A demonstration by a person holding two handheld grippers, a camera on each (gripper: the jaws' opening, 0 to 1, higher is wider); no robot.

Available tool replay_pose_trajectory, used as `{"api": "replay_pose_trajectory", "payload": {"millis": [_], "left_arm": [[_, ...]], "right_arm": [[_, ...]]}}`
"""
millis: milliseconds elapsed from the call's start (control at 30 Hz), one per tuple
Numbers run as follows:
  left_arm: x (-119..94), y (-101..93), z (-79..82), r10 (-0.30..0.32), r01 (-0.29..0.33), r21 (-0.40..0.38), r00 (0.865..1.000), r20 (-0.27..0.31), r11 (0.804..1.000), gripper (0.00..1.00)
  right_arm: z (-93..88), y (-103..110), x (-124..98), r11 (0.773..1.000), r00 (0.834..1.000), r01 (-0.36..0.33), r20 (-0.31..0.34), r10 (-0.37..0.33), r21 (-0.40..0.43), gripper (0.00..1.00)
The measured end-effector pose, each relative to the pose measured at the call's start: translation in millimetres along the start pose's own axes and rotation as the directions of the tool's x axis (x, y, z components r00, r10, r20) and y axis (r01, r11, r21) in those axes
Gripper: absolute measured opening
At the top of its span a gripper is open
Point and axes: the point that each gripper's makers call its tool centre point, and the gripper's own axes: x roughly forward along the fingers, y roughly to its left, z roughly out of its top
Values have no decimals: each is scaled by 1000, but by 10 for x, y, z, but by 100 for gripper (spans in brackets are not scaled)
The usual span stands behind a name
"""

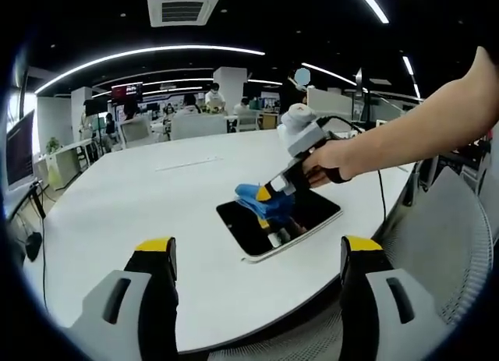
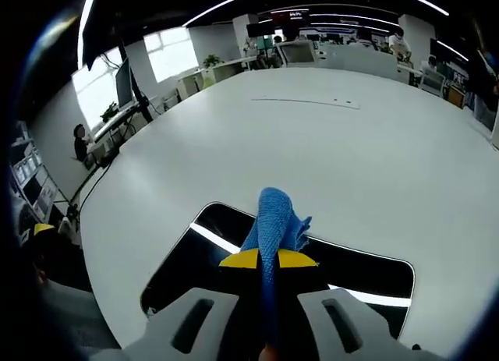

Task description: Wipe the mirror surface with the cleaning cloth until all visible marks leave the cleaned area.

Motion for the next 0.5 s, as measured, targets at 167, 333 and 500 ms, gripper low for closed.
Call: {"api": "replay_pose_trajectory", "payload": {"millis": [167,333,500], "left_arm": [[1,1,-5,0,0,-2,1000,-2,1000,84],[0,-1,-6,-2,2,-3,1000,-1,1000,84],[0,1,-7,-2,2,-3,1000,0,1000,84]], "right_arm": [[32,162,62,1000,1000,-8,-6,8,-22,1],[64,386,132,999,1000,-26,-7,26,-35,1],[91,571,181,998,999,-49,-1,49,-24,1]]}}
